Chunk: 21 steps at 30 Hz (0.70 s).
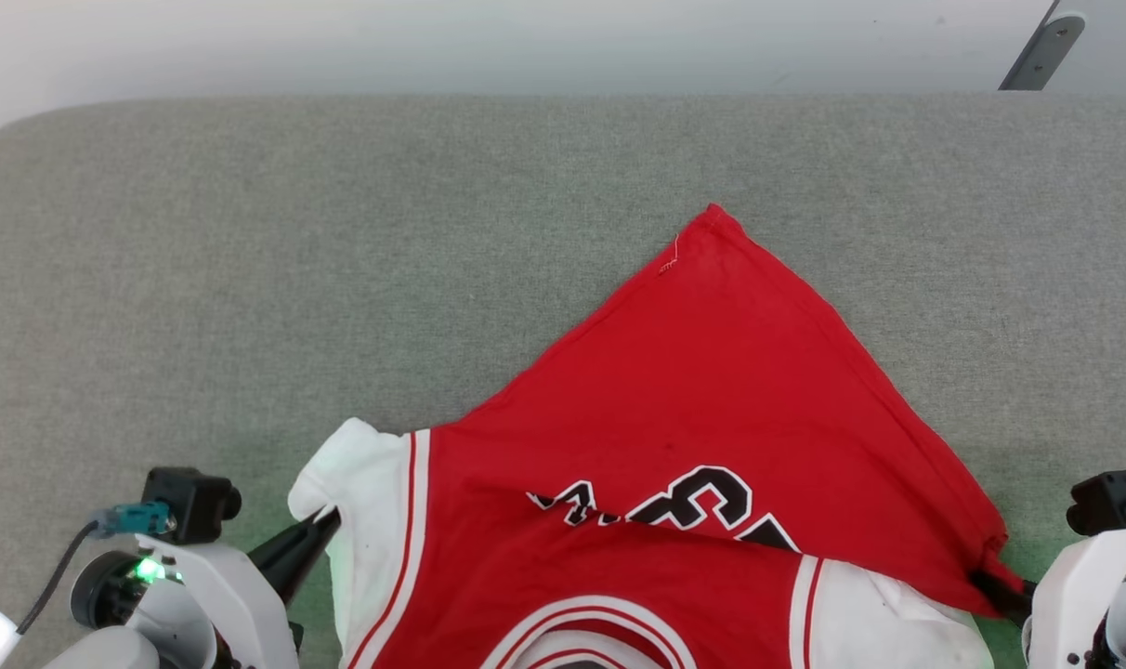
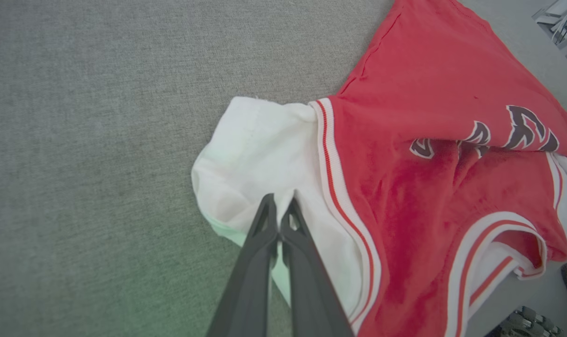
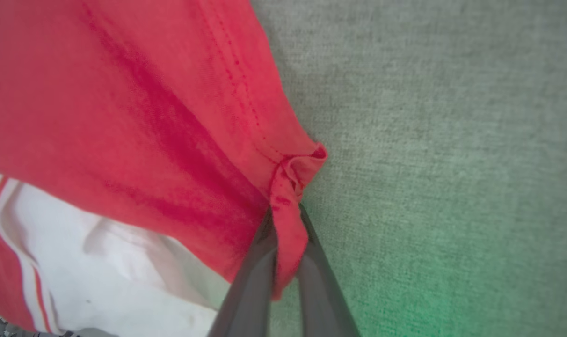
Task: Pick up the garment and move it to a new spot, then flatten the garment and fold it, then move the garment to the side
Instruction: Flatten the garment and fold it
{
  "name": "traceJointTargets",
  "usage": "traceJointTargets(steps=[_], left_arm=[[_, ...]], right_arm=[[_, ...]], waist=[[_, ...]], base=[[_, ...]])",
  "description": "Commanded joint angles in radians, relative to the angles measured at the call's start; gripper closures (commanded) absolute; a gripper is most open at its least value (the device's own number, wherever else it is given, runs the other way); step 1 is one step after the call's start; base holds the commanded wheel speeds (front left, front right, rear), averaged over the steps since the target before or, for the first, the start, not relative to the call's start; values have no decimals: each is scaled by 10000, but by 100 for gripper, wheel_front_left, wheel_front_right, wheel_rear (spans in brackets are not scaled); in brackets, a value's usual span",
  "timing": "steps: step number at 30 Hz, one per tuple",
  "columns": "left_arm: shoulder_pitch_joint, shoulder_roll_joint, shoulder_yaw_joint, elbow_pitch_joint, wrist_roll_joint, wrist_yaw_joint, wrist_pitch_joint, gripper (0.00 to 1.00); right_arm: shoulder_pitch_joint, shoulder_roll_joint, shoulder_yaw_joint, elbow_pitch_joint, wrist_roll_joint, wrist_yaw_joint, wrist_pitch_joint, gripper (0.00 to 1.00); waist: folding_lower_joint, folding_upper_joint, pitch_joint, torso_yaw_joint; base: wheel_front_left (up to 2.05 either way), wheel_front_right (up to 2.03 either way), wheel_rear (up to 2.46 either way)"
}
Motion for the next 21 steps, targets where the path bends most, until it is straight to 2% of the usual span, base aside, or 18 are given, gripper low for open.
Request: traceJointTargets(steps=[1, 6, 10, 15, 18, 21], left_arm=[[73, -7, 13, 29, -17, -45, -54, 100], [125, 16, 28, -8, -60, 3, -94, 100], [160, 7, 12, -75, -58, 50, -111, 100], [71, -79, -52, -174, 17, 78, -67, 100], [-34, -161, -90, -212, 77, 50, -52, 100], [-177, -296, -158, -210, 135, -20, -30, 100]], right_arm=[[347, 175, 327, 542, -138, -93, 347, 0], [341, -212, -19, -337, 6, -132, 791, 0], [361, -504, -572, -1763, -89, -61, 1242, 0], [169, -450, -1288, -3619, -522, -58, 1808, 0], [-338, -333, -1227, -4338, -801, -58, 1773, 0], [-1116, -355, -685, -4405, -1151, -60, 1484, 0]], waist=[[0, 0, -10, -11], [0, 0, -28, -28], [0, 0, -43, 2], [0, 0, -20, 176], [0, 0, 43, 360], [0, 0, 132, 601]], base=[[0, 0, 0], [0, 0, 0], [0, 0, 0], [0, 0, 0], [0, 0, 0], [0, 0, 0]])
